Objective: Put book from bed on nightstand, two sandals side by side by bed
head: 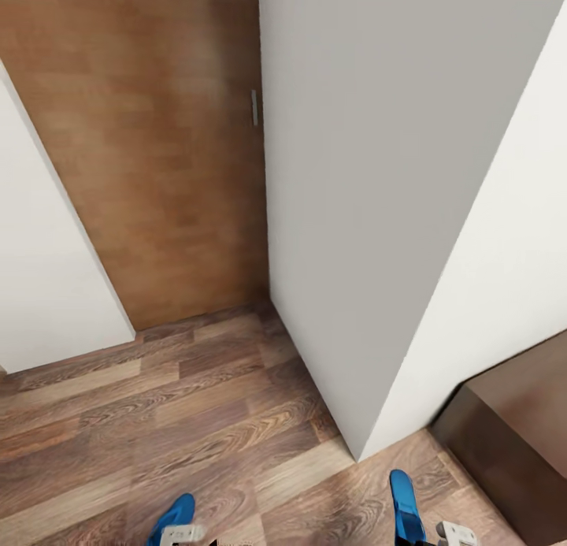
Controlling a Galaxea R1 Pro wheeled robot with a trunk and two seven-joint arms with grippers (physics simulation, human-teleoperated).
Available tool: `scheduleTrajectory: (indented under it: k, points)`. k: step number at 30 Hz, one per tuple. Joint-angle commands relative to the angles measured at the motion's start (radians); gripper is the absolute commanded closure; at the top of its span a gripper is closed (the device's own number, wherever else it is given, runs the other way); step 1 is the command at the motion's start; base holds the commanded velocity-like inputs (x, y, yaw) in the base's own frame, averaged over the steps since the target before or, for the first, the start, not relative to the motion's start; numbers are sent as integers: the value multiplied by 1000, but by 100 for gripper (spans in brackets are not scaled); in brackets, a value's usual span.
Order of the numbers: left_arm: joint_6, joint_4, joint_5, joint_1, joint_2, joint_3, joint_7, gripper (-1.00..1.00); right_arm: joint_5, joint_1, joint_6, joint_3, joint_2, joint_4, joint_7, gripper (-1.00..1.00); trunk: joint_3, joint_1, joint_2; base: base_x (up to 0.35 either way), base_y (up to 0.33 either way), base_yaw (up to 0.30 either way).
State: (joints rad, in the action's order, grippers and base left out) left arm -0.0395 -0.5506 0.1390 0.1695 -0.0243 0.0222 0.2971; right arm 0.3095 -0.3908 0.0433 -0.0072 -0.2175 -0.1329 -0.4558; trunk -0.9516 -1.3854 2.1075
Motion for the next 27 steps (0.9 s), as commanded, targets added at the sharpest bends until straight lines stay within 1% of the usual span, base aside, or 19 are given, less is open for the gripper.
scheduleTrajectory:
  k: [1,27]
  points:
    - [0,1,7,1,0,2,7,-100,5,0,2,0,0,1,-3,100,-1,0,0,0,0,287]
    - [0,1,7,1,1,2,7,-100,5,0,2,0,0,1,-4,100,-1,0,0,0,0,287]
